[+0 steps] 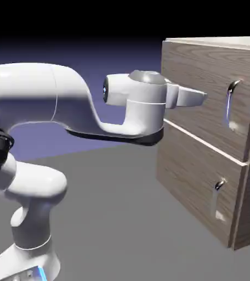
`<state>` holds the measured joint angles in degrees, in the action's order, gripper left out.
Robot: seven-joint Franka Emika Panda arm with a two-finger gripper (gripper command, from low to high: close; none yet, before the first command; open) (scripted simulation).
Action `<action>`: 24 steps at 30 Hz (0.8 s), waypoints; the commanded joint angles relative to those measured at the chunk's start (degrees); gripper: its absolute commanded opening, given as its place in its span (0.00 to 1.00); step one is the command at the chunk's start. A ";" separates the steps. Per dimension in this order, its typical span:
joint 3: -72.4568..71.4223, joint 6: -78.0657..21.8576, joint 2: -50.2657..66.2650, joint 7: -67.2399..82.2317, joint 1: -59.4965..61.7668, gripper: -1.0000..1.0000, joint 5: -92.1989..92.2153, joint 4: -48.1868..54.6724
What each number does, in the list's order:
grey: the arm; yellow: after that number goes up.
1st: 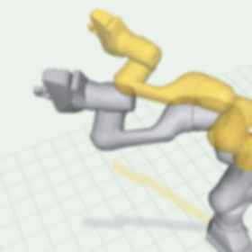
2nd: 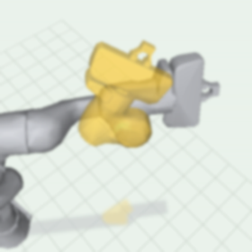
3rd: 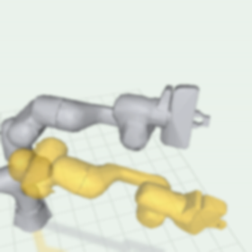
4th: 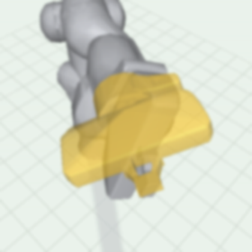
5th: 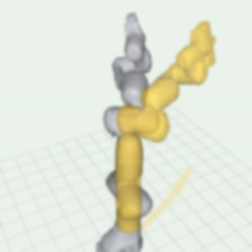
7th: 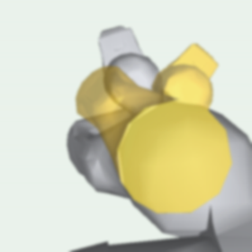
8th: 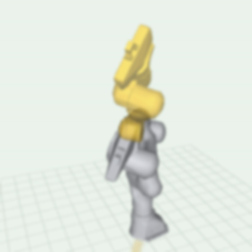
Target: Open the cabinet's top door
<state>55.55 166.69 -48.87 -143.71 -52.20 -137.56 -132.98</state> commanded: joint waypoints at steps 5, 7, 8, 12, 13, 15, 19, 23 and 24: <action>5.03 -0.66 -1.47 -9.17 -4.67 0.50 -12.46 2.54; 7.05 -0.93 -2.06 -12.84 -6.53 0.50 -17.45 3.55; 8.05 -1.06 -2.35 -14.68 -7.47 0.50 -19.94 4.06; 11.22 -1.48 -3.27 -20.45 -10.40 0.50 -27.78 5.66; 11.22 -1.48 -3.27 -20.45 -10.40 0.50 -27.78 5.66; 13.92 -1.67 -2.30 -20.53 -14.56 0.50 -28.03 8.83; 18.31 -1.97 -0.71 -20.65 -21.30 0.50 -28.44 13.98; 15.48 -3.77 0.56 -21.91 -17.15 0.00 -27.50 10.72; 14.01 -4.71 1.03 -22.27 -15.07 0.00 -26.86 9.06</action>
<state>69.54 162.02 -47.84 -165.97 -67.28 -164.60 -123.86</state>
